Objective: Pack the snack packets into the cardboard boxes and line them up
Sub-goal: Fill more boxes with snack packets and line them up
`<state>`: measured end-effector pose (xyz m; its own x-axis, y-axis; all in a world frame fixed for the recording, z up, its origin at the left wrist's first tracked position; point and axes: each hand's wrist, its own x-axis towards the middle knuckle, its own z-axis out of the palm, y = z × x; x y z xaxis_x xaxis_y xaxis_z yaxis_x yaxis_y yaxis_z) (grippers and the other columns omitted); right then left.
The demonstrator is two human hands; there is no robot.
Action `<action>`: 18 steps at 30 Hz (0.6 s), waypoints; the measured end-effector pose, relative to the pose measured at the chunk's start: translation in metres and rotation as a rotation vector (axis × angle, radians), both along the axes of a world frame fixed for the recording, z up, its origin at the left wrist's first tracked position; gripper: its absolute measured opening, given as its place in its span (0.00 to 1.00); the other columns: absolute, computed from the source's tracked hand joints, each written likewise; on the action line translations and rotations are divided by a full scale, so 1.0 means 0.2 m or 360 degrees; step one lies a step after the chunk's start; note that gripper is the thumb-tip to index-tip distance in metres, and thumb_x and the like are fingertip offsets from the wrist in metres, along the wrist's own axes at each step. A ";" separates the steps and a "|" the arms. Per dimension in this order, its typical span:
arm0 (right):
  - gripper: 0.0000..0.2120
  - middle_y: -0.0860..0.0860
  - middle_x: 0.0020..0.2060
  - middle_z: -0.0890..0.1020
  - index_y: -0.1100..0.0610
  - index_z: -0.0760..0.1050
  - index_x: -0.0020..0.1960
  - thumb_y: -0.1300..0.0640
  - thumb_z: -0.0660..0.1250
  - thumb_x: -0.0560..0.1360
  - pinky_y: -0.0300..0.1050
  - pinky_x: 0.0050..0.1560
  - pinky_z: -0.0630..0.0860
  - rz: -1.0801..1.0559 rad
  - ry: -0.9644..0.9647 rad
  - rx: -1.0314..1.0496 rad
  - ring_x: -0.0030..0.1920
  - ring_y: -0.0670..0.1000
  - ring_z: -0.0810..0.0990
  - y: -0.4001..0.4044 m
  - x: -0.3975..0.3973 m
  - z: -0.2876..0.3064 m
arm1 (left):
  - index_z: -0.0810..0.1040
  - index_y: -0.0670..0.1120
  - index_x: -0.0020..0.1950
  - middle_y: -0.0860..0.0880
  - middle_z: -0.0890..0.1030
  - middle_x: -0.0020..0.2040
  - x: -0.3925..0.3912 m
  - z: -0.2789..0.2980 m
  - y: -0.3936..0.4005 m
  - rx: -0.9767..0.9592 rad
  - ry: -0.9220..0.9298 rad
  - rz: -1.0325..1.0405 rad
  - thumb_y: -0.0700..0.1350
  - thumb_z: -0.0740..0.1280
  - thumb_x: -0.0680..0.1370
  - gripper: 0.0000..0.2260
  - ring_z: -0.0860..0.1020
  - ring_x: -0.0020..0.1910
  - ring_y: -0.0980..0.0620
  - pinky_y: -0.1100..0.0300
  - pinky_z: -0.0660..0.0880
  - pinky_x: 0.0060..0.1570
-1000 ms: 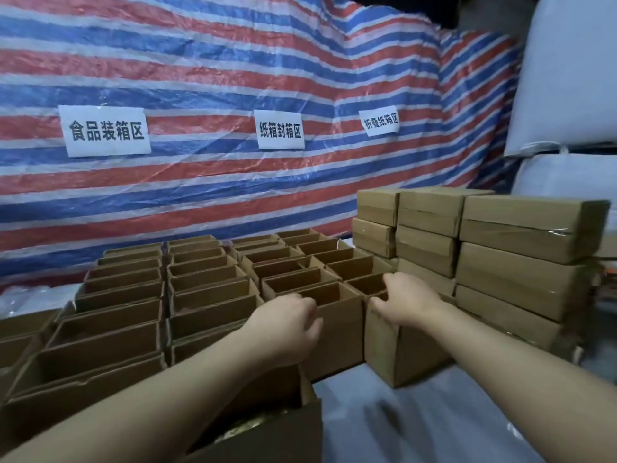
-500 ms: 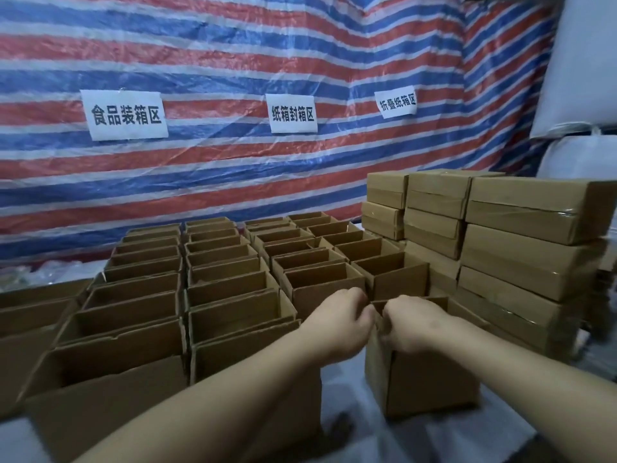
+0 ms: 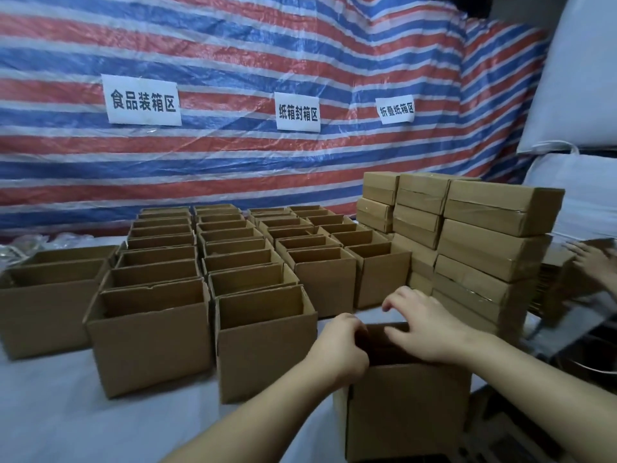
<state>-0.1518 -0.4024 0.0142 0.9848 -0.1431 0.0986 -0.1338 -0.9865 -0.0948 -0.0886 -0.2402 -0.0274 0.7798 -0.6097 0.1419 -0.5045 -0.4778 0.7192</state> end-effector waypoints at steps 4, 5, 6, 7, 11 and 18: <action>0.02 0.44 0.49 0.79 0.42 0.73 0.51 0.46 0.62 0.82 0.40 0.49 0.77 0.0027 0.0174 0.0089 0.49 0.43 0.79 0.07 0.01 -0.15 | 0.77 0.51 0.59 0.54 0.74 0.59 -0.07 -0.01 0.19 0.0064 -0.0229 0.0027 0.35 0.66 0.75 0.16 0.74 0.55 0.56 0.62 0.76 0.57; 0.05 0.45 0.45 0.79 0.42 0.72 0.48 0.46 0.61 0.82 0.38 0.44 0.76 0.0050 0.0117 0.0126 0.45 0.43 0.79 0.12 0.03 -0.18 | 0.78 0.50 0.59 0.55 0.74 0.59 -0.08 -0.01 0.26 0.0081 -0.0290 0.0035 0.36 0.66 0.75 0.15 0.74 0.56 0.56 0.61 0.76 0.58; 0.06 0.44 0.43 0.79 0.42 0.72 0.47 0.46 0.60 0.82 0.37 0.42 0.74 0.0062 0.0066 0.0159 0.44 0.43 0.78 0.17 0.05 -0.21 | 0.78 0.51 0.60 0.56 0.73 0.60 -0.08 -0.01 0.34 0.0100 -0.0340 0.0051 0.37 0.66 0.75 0.15 0.73 0.57 0.56 0.62 0.75 0.60; 0.05 0.43 0.44 0.78 0.42 0.72 0.49 0.45 0.60 0.82 0.36 0.42 0.73 0.0083 0.0022 0.0210 0.44 0.42 0.78 0.24 0.08 -0.23 | 0.77 0.51 0.61 0.57 0.72 0.61 -0.08 -0.02 0.43 0.0122 -0.0372 0.0075 0.38 0.66 0.76 0.16 0.72 0.59 0.57 0.63 0.74 0.61; 0.15 0.39 0.57 0.75 0.41 0.69 0.67 0.44 0.61 0.81 0.35 0.53 0.73 0.0419 -0.0133 0.0403 0.56 0.41 0.74 0.61 0.18 -0.26 | 0.71 0.53 0.70 0.58 0.69 0.66 -0.02 -0.01 0.84 0.0234 -0.0334 0.0144 0.41 0.63 0.78 0.20 0.68 0.65 0.59 0.65 0.70 0.65; 0.10 0.44 0.53 0.78 0.45 0.73 0.61 0.46 0.60 0.82 0.41 0.55 0.77 0.0802 -0.0215 0.0387 0.53 0.46 0.77 1.32 0.34 -0.25 | 0.65 0.56 0.72 0.54 0.71 0.68 0.01 -0.09 1.37 0.0480 -0.0390 0.0719 0.58 0.54 0.83 0.18 0.65 0.68 0.53 0.57 0.64 0.67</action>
<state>-0.0846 -0.1381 -0.0352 0.9183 0.3061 0.2511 0.3760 -0.8731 -0.3105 -0.0874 0.0332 -0.0463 0.9378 -0.2666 0.2225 -0.3378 -0.8487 0.4070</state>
